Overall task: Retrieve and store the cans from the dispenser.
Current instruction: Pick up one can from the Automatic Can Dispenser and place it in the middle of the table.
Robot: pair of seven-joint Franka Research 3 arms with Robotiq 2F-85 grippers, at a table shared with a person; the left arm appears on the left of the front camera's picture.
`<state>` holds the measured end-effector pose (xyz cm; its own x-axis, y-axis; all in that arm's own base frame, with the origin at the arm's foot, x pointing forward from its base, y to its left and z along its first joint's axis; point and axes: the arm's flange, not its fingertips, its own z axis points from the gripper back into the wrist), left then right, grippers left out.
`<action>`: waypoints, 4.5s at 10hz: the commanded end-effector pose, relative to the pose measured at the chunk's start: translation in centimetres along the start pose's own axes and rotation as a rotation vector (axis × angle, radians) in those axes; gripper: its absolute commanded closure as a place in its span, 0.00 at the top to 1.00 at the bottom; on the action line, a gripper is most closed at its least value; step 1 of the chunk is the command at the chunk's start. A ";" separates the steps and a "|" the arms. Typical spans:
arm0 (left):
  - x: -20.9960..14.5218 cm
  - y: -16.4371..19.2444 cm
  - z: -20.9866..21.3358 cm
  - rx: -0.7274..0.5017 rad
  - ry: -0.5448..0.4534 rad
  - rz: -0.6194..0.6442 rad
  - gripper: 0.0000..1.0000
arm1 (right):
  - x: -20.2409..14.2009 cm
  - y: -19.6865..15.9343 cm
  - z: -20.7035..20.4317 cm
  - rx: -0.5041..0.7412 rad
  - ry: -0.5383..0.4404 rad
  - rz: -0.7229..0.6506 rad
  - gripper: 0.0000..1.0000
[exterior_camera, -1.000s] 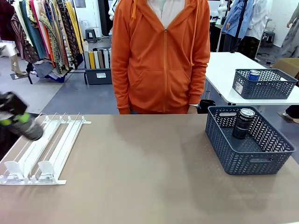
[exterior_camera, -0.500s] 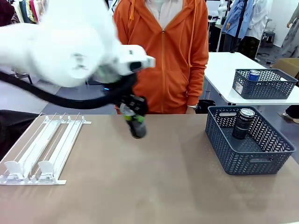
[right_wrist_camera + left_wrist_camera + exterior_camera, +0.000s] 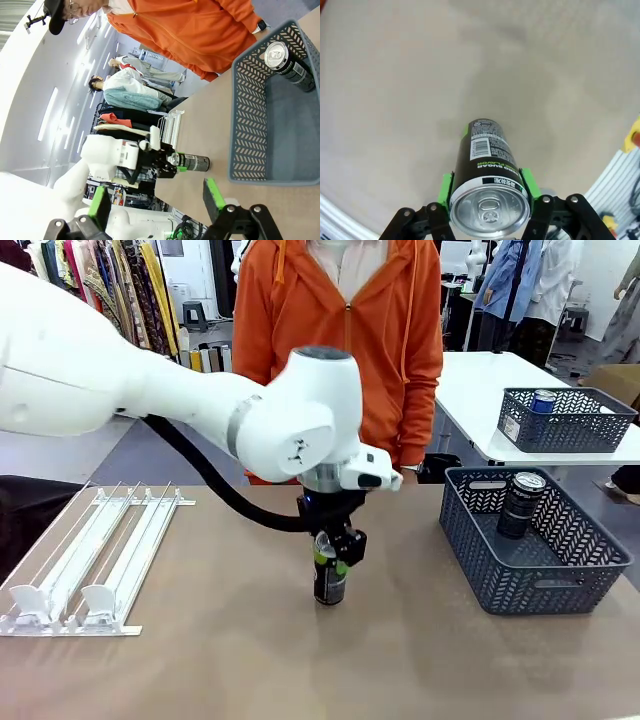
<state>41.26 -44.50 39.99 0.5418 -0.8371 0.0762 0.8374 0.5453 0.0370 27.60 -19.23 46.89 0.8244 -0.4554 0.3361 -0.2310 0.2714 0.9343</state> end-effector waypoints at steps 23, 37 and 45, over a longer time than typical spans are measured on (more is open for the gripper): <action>-49.3 22.3 8.0 -0.924 -0.928 0.739 1.00 | 0.3 0.4 -0.2 0.025 -0.020 -0.002 1.00; -51.9 21.3 7.6 -0.904 -0.925 0.739 1.00 | 0.3 0.4 -0.2 0.025 -0.020 -0.002 1.00; -51.9 21.3 7.6 -0.904 -0.925 0.739 1.00 | 0.3 0.4 -0.2 0.025 -0.020 -0.002 1.00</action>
<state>30.53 11.06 44.21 0.9087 0.1093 0.4030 0.3473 0.3379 -0.8747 27.59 -19.25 46.88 0.8242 -0.4560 0.3358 -0.2305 0.2715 0.9344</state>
